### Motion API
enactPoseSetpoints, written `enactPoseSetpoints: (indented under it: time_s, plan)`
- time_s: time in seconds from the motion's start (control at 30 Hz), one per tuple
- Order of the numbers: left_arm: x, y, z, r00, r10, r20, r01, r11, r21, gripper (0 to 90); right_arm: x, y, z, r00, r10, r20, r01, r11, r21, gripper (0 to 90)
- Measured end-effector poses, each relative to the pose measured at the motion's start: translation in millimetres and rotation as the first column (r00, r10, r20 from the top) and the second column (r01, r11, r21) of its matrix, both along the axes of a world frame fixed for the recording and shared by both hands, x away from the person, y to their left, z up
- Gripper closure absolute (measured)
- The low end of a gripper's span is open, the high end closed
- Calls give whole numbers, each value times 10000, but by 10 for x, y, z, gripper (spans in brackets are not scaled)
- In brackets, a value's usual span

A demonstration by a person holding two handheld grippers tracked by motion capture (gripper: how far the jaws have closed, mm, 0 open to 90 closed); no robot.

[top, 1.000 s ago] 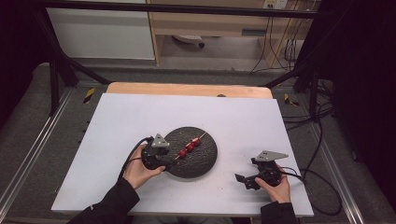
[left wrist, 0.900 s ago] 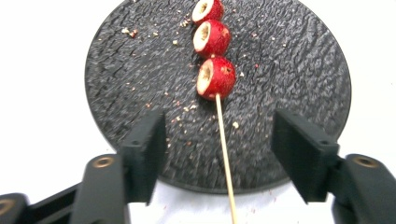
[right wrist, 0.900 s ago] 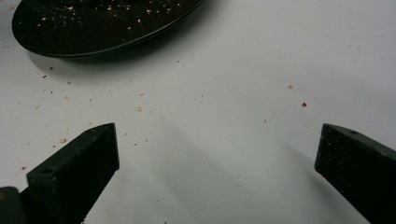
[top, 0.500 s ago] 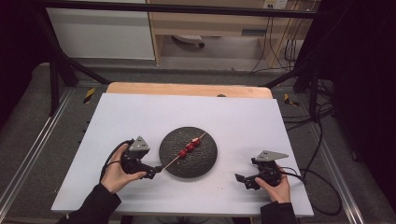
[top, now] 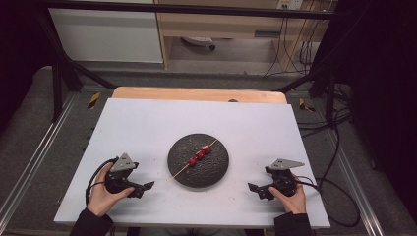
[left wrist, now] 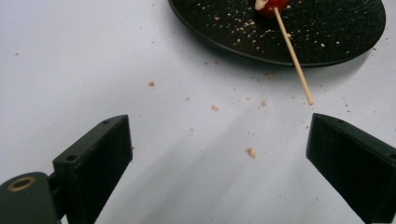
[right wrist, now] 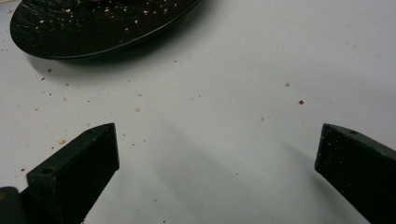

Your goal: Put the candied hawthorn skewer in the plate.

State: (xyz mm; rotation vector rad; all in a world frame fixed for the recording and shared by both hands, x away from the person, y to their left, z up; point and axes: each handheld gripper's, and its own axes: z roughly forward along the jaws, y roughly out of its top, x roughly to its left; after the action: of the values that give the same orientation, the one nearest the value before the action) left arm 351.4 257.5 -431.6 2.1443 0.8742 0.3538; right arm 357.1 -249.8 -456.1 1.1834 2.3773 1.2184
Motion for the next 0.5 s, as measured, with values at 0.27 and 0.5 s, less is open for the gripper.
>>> enactPoseSetpoints:
  time_s: [0.27, 0.5]
  plan:
    - [-73, 236, -112, 9989, 460, 128, -457, 9986, -270, 66, -4, 6, -4, 10000, -21, -71, 21, 10000, 5, 6]
    - [-94, 320, -175, 9976, 683, 71, -681, 9974, -229, 68, 0, 6, -8, 10000, -1, -44, 1, 10000, -40, 5]
